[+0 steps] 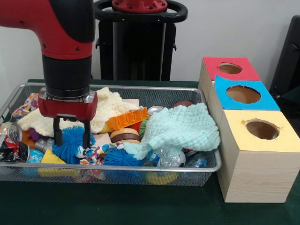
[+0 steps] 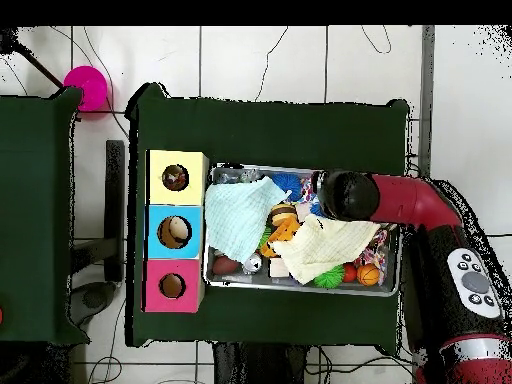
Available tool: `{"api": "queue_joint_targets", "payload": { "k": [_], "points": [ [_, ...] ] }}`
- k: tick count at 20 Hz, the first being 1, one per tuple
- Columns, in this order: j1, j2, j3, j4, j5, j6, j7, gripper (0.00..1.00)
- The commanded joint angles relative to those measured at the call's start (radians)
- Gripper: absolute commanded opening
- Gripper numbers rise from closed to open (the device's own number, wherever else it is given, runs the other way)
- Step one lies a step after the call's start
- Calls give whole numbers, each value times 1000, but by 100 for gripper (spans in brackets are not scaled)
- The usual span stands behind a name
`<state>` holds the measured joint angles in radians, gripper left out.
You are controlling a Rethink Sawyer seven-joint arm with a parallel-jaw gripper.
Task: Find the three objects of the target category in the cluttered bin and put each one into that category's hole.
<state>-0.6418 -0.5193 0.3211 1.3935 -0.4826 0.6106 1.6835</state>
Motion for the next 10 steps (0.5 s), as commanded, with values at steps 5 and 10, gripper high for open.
{"api": "queue_joint_targets", "payload": {
  "k": [5, 10],
  "points": [
    [14, 79, -39, 49, 3, -86, 121, 100],
    [30, 86, -44, 49, 19, -97, 133, 100]
  ]
}}
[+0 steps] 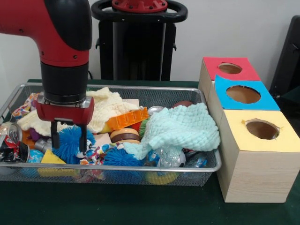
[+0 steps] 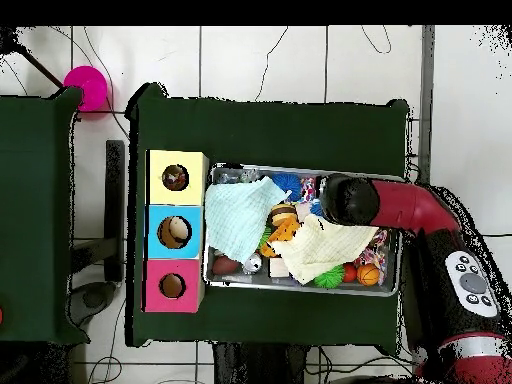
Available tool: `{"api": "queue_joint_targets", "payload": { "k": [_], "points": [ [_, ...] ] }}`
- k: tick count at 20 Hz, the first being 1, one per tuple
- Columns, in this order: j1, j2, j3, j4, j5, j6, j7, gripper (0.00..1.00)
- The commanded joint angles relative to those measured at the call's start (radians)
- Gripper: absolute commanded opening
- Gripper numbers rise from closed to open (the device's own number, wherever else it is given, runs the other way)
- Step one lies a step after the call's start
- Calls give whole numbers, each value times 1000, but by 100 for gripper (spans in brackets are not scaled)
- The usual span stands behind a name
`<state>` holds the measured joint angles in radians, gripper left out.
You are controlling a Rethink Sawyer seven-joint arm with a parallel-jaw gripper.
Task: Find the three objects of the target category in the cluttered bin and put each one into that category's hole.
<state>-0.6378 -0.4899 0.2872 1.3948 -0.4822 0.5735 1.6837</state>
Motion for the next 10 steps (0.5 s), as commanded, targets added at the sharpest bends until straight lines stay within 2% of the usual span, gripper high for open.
{"api": "queue_joint_targets", "payload": {
  "k": [1, 10],
  "points": [
    [29, 57, -12, 51, 22, -62, 137, 100],
    [66, 49, -36, 53, 52, -54, 165, 100]
  ]
}}
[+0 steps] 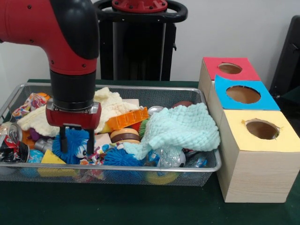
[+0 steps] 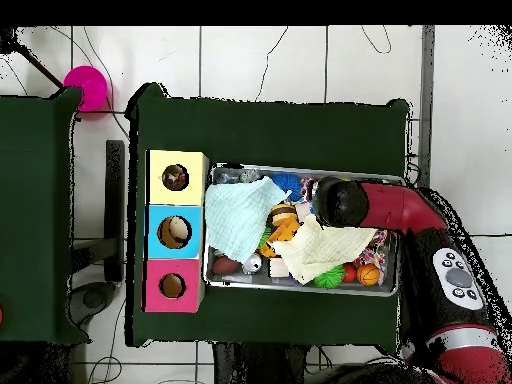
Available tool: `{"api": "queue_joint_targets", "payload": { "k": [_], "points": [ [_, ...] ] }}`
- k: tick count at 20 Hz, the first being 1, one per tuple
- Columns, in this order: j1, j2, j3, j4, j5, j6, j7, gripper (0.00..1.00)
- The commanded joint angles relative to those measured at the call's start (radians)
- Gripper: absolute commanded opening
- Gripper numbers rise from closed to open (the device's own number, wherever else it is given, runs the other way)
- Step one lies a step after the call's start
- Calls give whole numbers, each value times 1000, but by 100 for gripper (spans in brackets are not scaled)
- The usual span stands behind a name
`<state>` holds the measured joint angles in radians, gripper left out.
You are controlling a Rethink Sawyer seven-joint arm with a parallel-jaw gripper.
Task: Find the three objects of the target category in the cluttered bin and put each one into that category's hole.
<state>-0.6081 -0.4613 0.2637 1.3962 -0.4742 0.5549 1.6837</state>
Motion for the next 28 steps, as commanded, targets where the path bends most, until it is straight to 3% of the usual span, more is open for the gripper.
{"api": "queue_joint_targets", "payload": {
  "k": [1, 21, 28],
  "points": [
    [39, 15, -16, 61, 47, -39, 168, 100],
    [29, 124, -17, -17, 71, -117, 133, 100],
    [47, 131, -29, -12, 89, -145, 155, 100]
  ]
}}
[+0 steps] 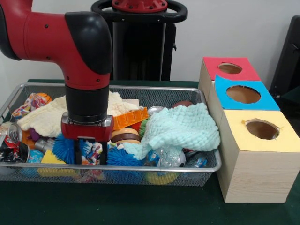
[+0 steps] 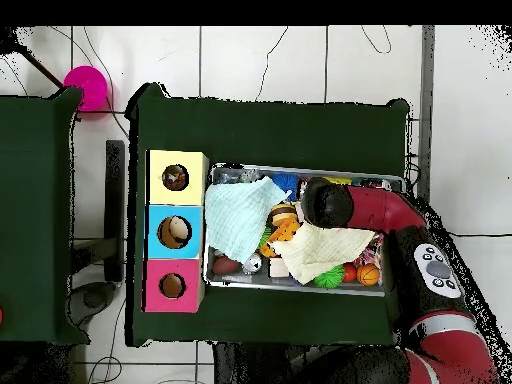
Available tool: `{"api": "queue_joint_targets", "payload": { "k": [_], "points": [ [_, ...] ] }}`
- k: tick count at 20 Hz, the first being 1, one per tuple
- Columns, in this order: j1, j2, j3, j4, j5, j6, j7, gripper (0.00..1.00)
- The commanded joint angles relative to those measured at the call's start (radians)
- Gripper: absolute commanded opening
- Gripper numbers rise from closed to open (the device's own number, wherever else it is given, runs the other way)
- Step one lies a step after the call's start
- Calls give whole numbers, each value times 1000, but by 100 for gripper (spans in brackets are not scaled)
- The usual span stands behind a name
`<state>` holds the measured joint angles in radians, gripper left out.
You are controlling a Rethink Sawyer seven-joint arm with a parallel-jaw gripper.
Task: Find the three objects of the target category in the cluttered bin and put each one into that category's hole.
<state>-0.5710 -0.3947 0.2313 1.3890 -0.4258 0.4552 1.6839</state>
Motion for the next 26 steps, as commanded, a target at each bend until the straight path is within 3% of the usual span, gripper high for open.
{"api": "queue_joint_targets", "payload": {
  "k": [1, 17, 18, 26],
  "points": [
    [11, 70, 3, -9, 44, -49, 155, 100],
    [34, 89, -37, 3, 63, -116, 171, 100],
    [38, 89, -43, 1, 64, -117, 173, 0],
    [53, 51, -58, 35, 86, -102, 180, 0]
  ]
}}
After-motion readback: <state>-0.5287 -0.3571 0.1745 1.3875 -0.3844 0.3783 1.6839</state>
